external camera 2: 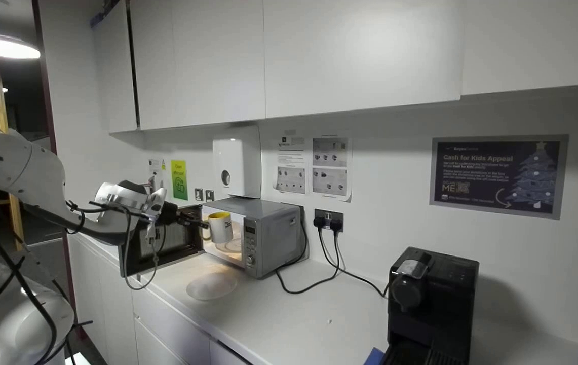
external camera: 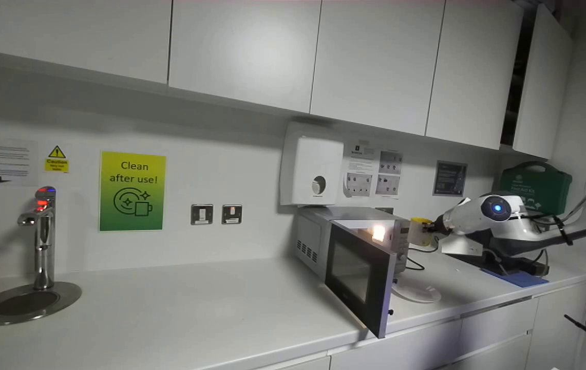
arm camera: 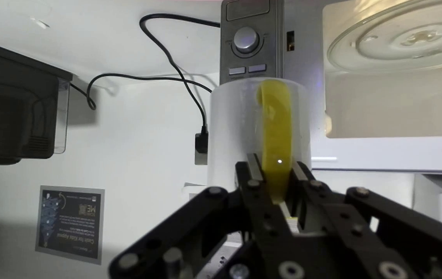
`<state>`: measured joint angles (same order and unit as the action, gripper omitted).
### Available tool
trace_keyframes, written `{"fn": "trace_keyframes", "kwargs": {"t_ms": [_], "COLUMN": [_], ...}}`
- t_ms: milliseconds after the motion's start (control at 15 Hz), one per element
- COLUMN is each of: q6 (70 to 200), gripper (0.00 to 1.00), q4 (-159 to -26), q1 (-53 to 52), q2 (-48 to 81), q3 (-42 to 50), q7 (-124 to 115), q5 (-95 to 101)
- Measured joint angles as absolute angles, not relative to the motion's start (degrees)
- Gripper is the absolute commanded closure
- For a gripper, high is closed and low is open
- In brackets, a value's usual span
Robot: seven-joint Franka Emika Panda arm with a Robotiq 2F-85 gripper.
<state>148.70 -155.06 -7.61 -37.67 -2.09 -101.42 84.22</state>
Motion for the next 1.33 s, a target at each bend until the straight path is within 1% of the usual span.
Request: {"fn": "trace_keyframes", "kwargs": {"t_ms": [800, 1333], "q6": [143.5, 143.4], "gripper": [0.95, 0.95], "q4": [-155.1, -155.1], "q1": [0.0, 7.4], "q2": [-42.2, -41.2], "q3": [2.6, 6.9], "q7": [-107.4, -108.9], "q5": [84.4, 88.7]}}
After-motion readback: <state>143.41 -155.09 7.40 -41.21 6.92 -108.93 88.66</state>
